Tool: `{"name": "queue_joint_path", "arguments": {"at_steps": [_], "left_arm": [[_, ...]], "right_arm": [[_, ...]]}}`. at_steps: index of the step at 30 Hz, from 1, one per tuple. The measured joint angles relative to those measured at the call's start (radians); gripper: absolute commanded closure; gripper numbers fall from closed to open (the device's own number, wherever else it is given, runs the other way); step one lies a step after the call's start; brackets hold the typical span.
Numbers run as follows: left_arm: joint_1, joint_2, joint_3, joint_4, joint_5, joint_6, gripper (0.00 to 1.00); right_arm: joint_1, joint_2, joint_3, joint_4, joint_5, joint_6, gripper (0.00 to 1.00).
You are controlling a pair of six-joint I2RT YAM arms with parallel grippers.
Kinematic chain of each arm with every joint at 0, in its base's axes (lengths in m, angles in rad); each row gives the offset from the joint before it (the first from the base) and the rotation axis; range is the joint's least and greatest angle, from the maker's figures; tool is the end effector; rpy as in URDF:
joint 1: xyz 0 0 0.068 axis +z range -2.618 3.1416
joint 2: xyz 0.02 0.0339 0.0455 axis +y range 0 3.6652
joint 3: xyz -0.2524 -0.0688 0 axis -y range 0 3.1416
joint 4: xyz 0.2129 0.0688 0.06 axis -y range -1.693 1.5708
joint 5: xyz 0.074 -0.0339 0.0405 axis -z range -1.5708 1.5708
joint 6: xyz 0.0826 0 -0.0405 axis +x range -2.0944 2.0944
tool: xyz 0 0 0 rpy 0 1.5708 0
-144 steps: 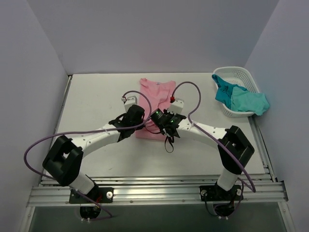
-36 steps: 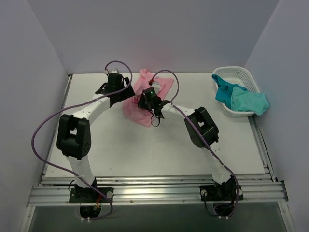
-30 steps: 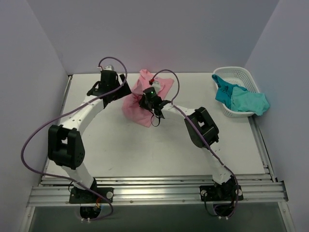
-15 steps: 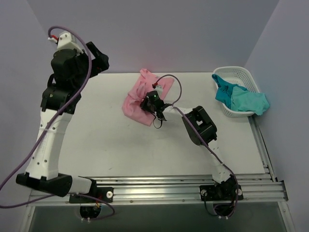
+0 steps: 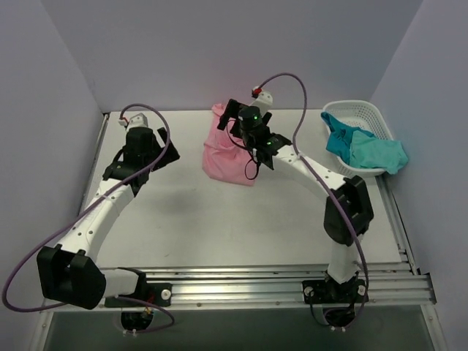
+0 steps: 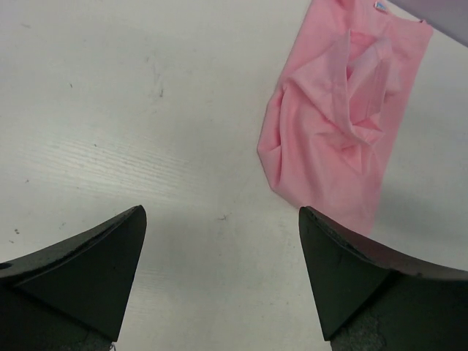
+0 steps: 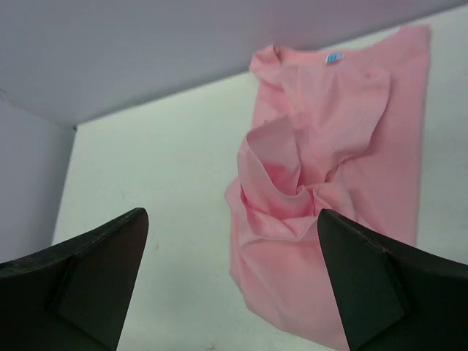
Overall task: Fold and stack the t-shirts
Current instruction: Fold the tshirt
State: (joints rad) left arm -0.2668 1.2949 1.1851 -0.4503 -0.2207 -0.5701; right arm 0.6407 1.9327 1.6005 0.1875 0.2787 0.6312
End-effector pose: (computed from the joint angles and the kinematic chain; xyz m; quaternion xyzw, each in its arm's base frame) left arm 0.2945 -0.0618 0.3105 -0.1841 0.8516 -0.1075 0.4788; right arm 0.4000 0.2699 0.3147 0.0873 0.7495 0.3002 0.5836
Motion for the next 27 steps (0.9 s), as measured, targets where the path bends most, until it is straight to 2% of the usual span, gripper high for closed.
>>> {"name": "queue_joint_path", "arguments": {"at_steps": [4, 8, 12, 15, 20, 27], "left_arm": [[0.000, -0.002, -0.151, 0.126, 0.031, -0.047, 0.05], [-0.003, 0.039, -0.249, 0.252, 0.080, -0.082, 0.05], [-0.014, 0.134, -0.285, 0.382, 0.127, -0.109, 0.04], [-0.023, 0.209, -0.291, 0.460, 0.155, -0.127, 0.04], [-0.034, 0.294, -0.291, 0.541, 0.187, -0.145, 0.02], [-0.042, 0.313, -0.291, 0.576, 0.199, -0.146, 0.02]], "right_arm": [[0.022, -0.237, -0.114, -0.007, 0.102, -0.010, 0.03], [0.037, -0.413, -0.331, 0.005, 0.156, 0.018, 0.04], [0.029, -0.407, -0.546, 0.034, 0.149, 0.039, 0.12], [0.026, -0.328, -0.652, 0.033, 0.125, 0.050, 0.12], [0.011, -0.214, -0.648, 0.071, 0.085, 0.044, 0.17], [-0.038, -0.064, -0.384, 0.108, 0.045, 0.012, 0.18]]}}
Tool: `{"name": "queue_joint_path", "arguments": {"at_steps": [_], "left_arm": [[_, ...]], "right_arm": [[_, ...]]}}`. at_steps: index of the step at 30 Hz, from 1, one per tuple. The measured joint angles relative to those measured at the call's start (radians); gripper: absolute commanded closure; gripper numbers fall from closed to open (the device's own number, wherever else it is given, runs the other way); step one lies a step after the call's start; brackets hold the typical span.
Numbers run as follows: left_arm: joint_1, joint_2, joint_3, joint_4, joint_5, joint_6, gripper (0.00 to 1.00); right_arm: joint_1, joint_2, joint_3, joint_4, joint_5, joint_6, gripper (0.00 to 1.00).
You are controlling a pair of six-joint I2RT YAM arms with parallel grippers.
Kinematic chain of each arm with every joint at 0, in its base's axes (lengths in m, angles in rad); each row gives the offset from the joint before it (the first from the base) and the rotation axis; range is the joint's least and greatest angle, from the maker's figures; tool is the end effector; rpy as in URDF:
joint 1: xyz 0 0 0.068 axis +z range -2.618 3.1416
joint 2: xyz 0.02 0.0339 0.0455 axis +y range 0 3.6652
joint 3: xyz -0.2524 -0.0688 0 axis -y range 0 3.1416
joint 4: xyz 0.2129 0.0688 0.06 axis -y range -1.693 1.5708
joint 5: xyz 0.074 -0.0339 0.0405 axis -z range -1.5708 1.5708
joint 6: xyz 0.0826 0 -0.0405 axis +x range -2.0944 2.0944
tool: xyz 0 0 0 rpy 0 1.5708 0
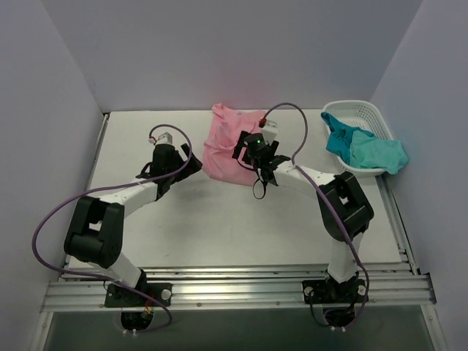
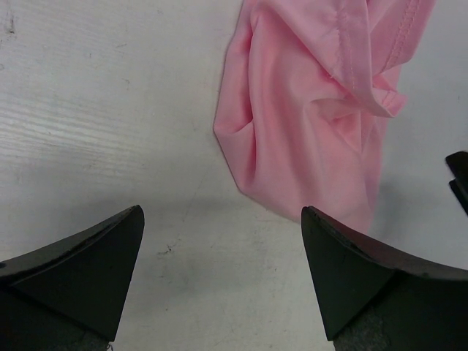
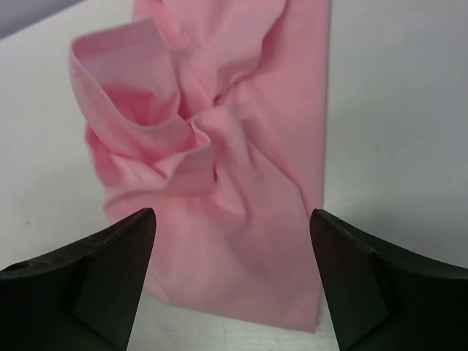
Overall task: Fold and stack the t-shirts
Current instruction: Fold the tshirt
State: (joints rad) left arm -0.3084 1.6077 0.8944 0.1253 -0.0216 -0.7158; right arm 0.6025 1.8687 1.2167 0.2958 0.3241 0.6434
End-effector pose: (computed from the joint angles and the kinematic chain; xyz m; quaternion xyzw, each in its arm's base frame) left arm 0.3434 -0.1075 0.1849 -0.1833 0.8624 -0.2229 0.4160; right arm 0.3795 0.2291 0.2202 0.1086 0.8084 0.2210 0.5347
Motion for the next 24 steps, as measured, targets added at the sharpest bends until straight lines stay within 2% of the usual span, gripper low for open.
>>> {"name": "queue_joint_path", "arguments": {"at_steps": [7, 15, 24], "left_arm": [[0.000, 0.000, 0.000, 0.001, 0.000, 0.014, 0.02], [0.000, 0.005, 0.000, 0.007, 0.000, 0.021, 0.02], [0.000, 0.031, 0.000, 0.015, 0.000, 0.021, 0.02]], "right_arm": [[-0.030, 0.083, 0.150, 0.015, -0.020, -0.020, 0.21], [-0.048, 0.201, 0.155, 0.014, -0.056, -0.018, 0.26], [-0.060, 0.213, 0.139, 0.038, -0.079, -0.015, 0.30]]}}
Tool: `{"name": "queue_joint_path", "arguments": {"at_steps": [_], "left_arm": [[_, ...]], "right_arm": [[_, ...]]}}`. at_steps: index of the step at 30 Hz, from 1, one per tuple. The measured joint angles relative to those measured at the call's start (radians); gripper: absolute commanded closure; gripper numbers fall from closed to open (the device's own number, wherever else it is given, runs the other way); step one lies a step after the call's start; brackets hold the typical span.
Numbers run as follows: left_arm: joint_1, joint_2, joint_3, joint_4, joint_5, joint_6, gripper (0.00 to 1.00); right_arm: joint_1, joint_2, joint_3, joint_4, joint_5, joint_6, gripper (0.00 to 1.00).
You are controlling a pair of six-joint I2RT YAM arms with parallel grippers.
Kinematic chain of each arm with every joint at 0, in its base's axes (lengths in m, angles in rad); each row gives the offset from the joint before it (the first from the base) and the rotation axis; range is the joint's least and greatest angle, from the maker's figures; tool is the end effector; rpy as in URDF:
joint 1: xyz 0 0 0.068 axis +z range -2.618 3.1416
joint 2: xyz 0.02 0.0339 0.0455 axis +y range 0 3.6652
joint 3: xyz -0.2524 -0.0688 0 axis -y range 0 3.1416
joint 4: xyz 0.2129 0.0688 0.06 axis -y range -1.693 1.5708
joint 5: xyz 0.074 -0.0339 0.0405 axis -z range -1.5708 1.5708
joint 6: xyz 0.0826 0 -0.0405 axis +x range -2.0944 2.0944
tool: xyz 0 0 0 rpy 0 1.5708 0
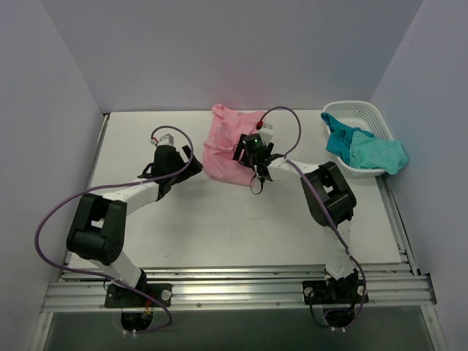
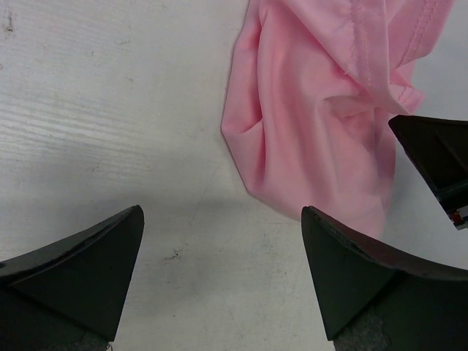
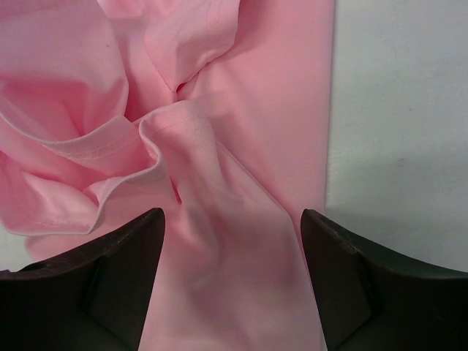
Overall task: Fold and stack the t-shirts
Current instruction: Fold the tshirt
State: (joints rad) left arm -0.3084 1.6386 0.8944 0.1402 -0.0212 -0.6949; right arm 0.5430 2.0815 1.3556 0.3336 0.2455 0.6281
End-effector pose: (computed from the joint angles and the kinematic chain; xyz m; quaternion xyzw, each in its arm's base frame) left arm 0.3466 -0.1086 0.1763 -0.1749 0.8679 -0.2153 0.4120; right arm 0.4255 0.2333 0.1783 0.1031 0.8215 0.2200 0.5159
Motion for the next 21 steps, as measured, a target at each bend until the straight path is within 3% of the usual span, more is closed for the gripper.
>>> {"name": "queue_joint_path", "arguments": {"at_steps": [8, 15, 18, 19, 21], "left_arm": [[0.000, 0.000, 0.000, 0.000, 0.000, 0.001, 0.02], [0.000, 0.000, 0.000, 0.001, 0.000, 0.000, 0.02], [0.000, 0.000, 0.000, 0.001, 0.000, 0.000, 0.02], [0.000, 0.000, 0.000, 0.001, 0.000, 0.001, 0.02], [0.000, 0.000, 0.000, 0.001, 0.000, 0.000, 0.02]], "right_arm": [[-0.001, 0.012, -0.055, 0.028, -0.016, 0.021, 0.34], [-0.001, 0.012, -0.072, 0.045, -0.019, 0.028, 0.71], [-0.001, 0.012, -0.072, 0.044, -0.023, 0.032, 0.80], [-0.001, 0.012, -0.072, 0.044, -0.024, 0.033, 0.89], [-0.001, 0.012, -0.073, 0.044, -0.025, 0.035, 0.97]]}}
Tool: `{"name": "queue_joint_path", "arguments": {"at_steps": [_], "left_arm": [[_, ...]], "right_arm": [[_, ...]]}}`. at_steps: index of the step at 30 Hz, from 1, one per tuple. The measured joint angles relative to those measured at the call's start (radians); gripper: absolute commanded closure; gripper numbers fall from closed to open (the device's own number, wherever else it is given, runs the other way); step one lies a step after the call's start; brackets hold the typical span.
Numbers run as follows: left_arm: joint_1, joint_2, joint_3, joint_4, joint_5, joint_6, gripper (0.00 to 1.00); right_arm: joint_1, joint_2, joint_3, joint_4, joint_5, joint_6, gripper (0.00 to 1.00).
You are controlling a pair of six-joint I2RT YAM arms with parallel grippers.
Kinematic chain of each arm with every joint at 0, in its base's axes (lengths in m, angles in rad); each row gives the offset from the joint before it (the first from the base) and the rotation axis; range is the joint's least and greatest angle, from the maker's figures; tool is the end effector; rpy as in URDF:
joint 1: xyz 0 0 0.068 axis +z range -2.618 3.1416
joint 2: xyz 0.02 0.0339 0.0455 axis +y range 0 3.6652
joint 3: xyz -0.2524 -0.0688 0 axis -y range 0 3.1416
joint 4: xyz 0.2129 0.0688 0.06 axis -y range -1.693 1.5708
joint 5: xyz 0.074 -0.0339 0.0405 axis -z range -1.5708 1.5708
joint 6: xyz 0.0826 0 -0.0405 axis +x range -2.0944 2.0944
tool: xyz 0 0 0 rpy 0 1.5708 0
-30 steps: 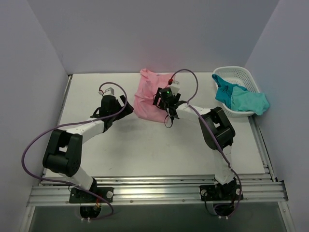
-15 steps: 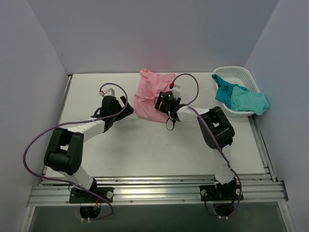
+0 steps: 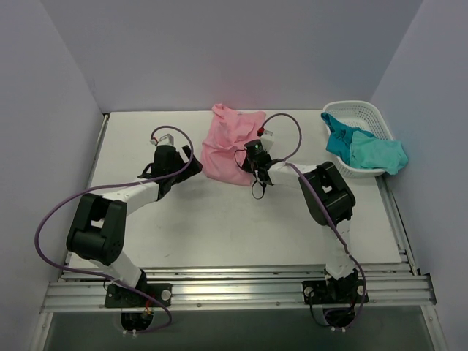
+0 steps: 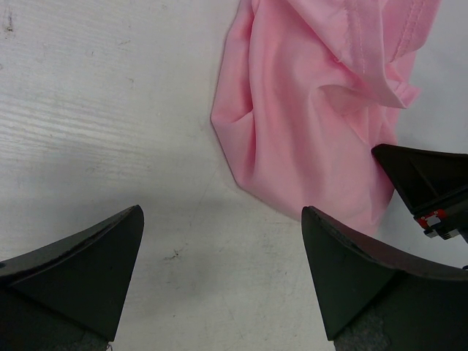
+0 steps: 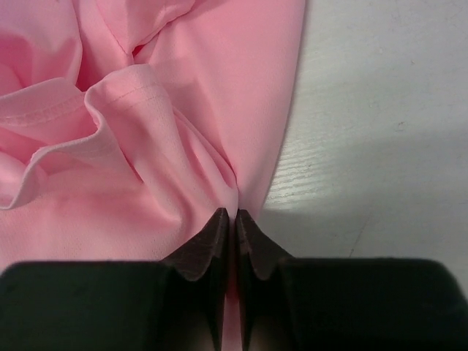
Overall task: Fold and stack the t-shirts
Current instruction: Fold the tshirt
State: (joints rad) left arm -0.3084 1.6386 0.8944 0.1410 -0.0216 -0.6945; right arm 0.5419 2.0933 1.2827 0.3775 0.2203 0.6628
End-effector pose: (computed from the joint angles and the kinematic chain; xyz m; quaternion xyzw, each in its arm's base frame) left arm 0.3467 -0.1086 0.1764 -0.1748 0.8678 -0.2152 0.4124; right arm 0.4175 0.2303 0.1544 0.1097 0.8323 0.2270 0.4936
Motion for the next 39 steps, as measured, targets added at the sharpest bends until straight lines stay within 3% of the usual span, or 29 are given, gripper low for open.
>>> {"name": "queue_joint_path", "arguments": {"at_steps": [9, 28, 31, 32, 33, 35, 39], "left_arm": [[0.000, 0.000, 0.000, 0.001, 0.000, 0.000, 0.02], [-0.008, -0.021, 0.000, 0.009, -0.002, -0.001, 0.02], [-0.012, -0.029, 0.000, 0.009, -0.006, -0.001, 0.02], [-0.013, -0.029, 0.000, 0.009, -0.007, 0.000, 0.02], [-0.014, -0.030, 0.000, 0.009, -0.007, 0.000, 0.02], [-0.018, -0.030, 0.000, 0.008, -0.008, 0.000, 0.02], [-0.030, -0.029, 0.000, 0.008, -0.013, -0.001, 0.01]], "right_arm": [[0.002, -0.039, -0.037, -0.042, 0.014, 0.001, 1.00], [0.124, -0.484, -0.248, -0.203, 0.238, 0.057, 1.00], [0.177, -0.483, -0.298, -0.236, 0.282, 0.102, 0.59], [0.195, -0.480, -0.311, -0.254, 0.294, 0.116, 0.36], [0.208, -0.476, -0.325, -0.265, 0.302, 0.134, 0.27], [0.235, -0.474, -0.360, -0.285, 0.315, 0.156, 0.17], [0.242, -0.468, -0.404, -0.316, 0.329, 0.186, 0.16]]}}
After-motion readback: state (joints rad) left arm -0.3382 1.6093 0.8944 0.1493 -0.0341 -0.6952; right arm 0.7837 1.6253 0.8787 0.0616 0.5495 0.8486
